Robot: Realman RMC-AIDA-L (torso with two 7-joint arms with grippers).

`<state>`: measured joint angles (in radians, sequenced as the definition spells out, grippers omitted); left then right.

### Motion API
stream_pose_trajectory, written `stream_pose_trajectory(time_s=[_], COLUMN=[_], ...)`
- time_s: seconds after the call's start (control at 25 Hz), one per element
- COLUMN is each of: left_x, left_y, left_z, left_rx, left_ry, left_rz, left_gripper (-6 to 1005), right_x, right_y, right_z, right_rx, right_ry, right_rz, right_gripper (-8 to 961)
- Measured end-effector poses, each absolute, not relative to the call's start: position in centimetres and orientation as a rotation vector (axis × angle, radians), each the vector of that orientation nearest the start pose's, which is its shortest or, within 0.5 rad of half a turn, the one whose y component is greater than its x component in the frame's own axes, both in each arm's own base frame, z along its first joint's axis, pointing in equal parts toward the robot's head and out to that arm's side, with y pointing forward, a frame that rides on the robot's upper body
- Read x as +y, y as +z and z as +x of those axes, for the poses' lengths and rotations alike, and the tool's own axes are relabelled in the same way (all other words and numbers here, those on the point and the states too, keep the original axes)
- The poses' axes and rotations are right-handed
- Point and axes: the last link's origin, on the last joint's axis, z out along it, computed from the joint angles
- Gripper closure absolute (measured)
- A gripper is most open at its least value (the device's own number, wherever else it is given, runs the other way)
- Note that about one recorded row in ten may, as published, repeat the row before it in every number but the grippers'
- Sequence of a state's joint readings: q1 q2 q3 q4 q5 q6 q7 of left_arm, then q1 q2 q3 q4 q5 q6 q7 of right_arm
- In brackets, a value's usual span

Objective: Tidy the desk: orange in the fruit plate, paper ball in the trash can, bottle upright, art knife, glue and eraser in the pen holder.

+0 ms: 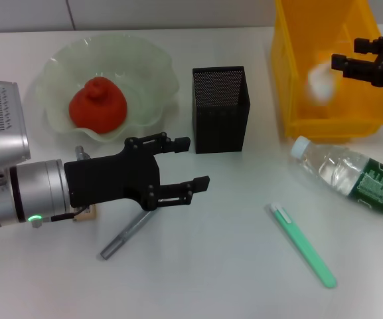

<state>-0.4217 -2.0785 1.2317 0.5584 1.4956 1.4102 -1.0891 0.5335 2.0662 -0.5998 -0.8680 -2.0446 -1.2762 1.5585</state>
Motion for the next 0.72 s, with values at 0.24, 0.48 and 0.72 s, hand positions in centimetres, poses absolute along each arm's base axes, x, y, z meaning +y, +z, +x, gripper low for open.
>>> stream_pose_trajectory(time_s=[0.24,0.48,0.72], left_x=[29.9,30.0,30.0], left_y=[-5.6,-5.6,-5.6], left_z=[-24.7,-24.7,-24.6], left_rx=[-0.360,-0.359,-0.358], left_ry=[-0.827,-0.828,-0.829], left_rz=[-2.770,-2.771,-2.771], left_gripper=[215,214,214], right_x=[38.2,36.6,33.9], right_y=[6.6,7.6,9.0], right_z=[28.3,27.2,26.2], right_rx=[0.698,0.662,0.626], right_ry=[0.498,0.551,0.787], right_rz=[-2.323,-2.373,-2.395], right_gripper=[291,277,277])
